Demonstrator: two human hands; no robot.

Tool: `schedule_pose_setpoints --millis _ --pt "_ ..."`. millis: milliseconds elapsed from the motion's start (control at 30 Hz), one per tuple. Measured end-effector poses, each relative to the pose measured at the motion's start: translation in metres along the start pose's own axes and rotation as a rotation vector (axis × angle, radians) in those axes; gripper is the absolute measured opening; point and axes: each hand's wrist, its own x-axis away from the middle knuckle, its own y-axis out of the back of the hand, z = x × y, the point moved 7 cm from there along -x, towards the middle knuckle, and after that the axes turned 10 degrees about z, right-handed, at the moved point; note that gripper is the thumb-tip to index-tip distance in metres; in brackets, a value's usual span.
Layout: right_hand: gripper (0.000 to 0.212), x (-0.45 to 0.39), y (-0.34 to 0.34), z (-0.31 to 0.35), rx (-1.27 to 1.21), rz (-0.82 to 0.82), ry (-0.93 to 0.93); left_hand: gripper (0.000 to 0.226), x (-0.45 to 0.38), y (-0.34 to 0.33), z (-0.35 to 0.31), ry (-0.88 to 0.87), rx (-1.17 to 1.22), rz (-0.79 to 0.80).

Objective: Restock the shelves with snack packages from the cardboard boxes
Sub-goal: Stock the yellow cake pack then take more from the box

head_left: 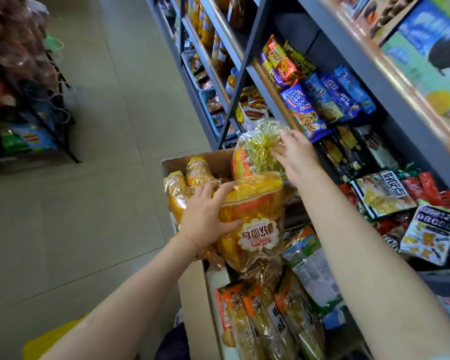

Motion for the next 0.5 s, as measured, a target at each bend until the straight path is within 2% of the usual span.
schedule_pose_setpoints --millis 167,267,333,400,500 --pt "0.016 0.023 0.025 0.035 -0.437 0.068 0.068 0.084 -0.005 -0.001 -0.009 0.063 -0.045 0.107" --pt "0.02 0.045 0.033 0.062 -0.553 0.06 0.116 0.079 -0.013 0.0 -0.01 0.151 -0.064 0.163" --pt "0.026 0.063 0.04 0.076 -0.586 0.056 0.137 0.086 -0.016 0.006 -0.014 0.193 -0.05 0.201" --pt "0.027 0.084 0.048 0.085 -0.589 0.048 0.14 0.102 -0.017 0.024 -0.024 0.185 0.045 0.1" --pt "0.03 0.125 0.06 0.098 -0.615 0.044 0.164 0.116 -0.013 0.078 -0.052 0.027 0.324 -0.2"
